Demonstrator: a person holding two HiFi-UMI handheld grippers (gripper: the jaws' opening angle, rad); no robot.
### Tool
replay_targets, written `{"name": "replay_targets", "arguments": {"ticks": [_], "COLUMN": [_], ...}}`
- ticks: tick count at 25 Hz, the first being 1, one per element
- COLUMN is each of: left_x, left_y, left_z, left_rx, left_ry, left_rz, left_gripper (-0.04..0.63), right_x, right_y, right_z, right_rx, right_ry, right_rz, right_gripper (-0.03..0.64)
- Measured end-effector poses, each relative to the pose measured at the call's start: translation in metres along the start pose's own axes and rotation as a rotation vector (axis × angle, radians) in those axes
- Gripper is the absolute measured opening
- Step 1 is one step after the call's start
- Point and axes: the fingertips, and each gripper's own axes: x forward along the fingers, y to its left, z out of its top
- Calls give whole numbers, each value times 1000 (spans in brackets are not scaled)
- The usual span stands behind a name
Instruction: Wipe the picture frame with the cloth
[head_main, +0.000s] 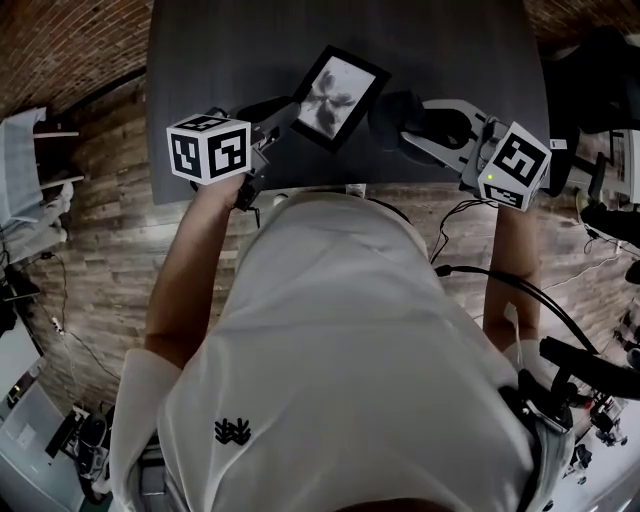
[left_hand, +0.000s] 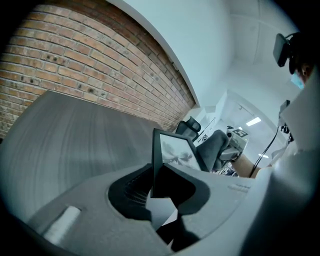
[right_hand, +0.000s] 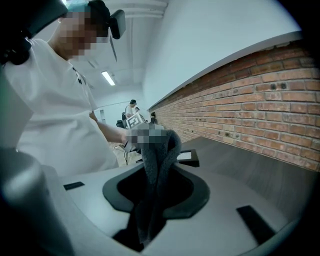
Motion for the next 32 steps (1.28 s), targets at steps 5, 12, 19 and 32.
{"name": "replay_targets", "arguments": {"ticks": [5,12,19,32], "left_x": [-1,-11,13,-13], "left_y": [4,14,26,76], "left_z": [7,10,31,36], "left_rx": [-29,-65,-128,-291], "left_ry": [-41,-111,-174,-273], "left_rz": [50,166,269,374], "left_gripper": [75,75,77,77], "right_x": [19,50,59,143], "right_y": [22,52,21,-7], "right_z": [-2,-6,-14,0], "right_rx": [-9,-9,-1,-29], "right_ry": [1,-9,-4,36], "right_rz": [67,107,33,-109], "right_gripper": [109,109,109,110]}}
